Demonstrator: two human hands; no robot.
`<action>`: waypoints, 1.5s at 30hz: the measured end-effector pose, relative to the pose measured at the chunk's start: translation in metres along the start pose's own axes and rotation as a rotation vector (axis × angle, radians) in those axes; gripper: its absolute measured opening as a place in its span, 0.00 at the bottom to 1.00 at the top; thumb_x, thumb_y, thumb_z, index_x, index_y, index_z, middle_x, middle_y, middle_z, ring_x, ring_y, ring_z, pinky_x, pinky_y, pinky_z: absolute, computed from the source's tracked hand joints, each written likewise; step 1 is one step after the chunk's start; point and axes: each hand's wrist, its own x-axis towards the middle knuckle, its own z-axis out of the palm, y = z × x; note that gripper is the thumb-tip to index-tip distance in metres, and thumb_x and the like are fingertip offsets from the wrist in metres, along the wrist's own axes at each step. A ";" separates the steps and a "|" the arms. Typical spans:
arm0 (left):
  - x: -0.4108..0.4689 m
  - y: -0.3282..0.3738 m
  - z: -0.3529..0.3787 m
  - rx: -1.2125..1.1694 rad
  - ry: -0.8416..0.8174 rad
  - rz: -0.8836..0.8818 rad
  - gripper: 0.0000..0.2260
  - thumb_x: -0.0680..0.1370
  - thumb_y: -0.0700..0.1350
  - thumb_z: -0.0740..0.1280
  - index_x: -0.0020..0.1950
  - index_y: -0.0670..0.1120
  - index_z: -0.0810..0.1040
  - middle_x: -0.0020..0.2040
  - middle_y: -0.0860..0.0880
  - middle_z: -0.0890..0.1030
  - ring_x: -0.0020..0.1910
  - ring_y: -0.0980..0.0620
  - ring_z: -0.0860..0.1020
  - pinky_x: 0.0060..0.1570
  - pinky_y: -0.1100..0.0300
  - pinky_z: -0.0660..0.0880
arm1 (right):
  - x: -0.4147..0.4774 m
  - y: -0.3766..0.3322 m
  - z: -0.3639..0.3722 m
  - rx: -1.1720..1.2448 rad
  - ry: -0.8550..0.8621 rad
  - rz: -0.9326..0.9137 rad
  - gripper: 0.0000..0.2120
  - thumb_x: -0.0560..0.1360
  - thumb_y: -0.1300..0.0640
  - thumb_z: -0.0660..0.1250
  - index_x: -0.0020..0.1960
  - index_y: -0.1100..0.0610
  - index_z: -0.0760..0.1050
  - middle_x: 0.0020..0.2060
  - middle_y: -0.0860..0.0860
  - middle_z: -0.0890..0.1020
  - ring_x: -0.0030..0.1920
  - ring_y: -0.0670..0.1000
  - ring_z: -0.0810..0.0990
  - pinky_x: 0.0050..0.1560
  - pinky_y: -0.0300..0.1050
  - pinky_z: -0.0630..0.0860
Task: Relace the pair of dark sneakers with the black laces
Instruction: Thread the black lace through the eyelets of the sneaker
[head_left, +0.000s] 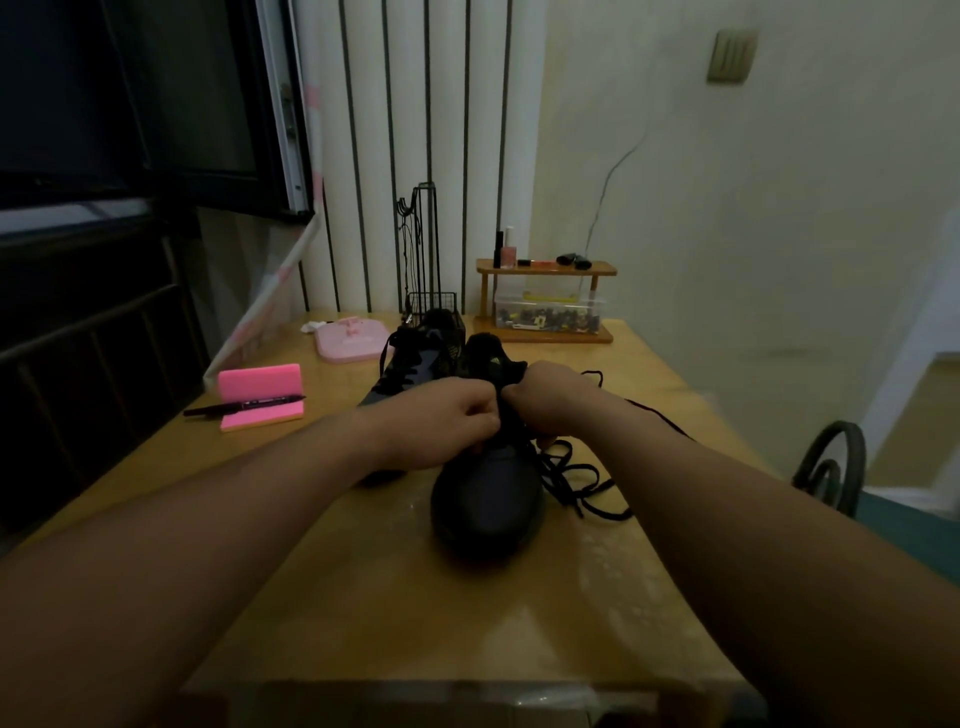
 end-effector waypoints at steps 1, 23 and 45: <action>0.000 -0.002 0.002 0.005 0.044 -0.001 0.05 0.86 0.48 0.63 0.52 0.50 0.77 0.47 0.51 0.79 0.44 0.54 0.77 0.42 0.57 0.75 | 0.000 0.001 0.000 -0.060 0.020 -0.014 0.12 0.84 0.50 0.60 0.47 0.55 0.76 0.44 0.54 0.83 0.37 0.51 0.83 0.31 0.43 0.77; 0.014 0.003 -0.013 0.301 0.035 -0.241 0.04 0.83 0.45 0.67 0.49 0.49 0.78 0.48 0.47 0.80 0.45 0.50 0.78 0.41 0.58 0.74 | -0.032 0.005 0.001 0.172 0.031 0.016 0.13 0.85 0.51 0.60 0.45 0.55 0.74 0.44 0.57 0.85 0.43 0.56 0.87 0.49 0.52 0.86; -0.016 -0.041 -0.020 0.256 0.042 -0.372 0.11 0.81 0.51 0.68 0.44 0.45 0.77 0.42 0.45 0.78 0.39 0.48 0.75 0.40 0.55 0.70 | -0.030 0.007 -0.007 0.015 0.033 0.000 0.15 0.84 0.51 0.60 0.44 0.59 0.77 0.38 0.55 0.84 0.39 0.54 0.87 0.46 0.50 0.84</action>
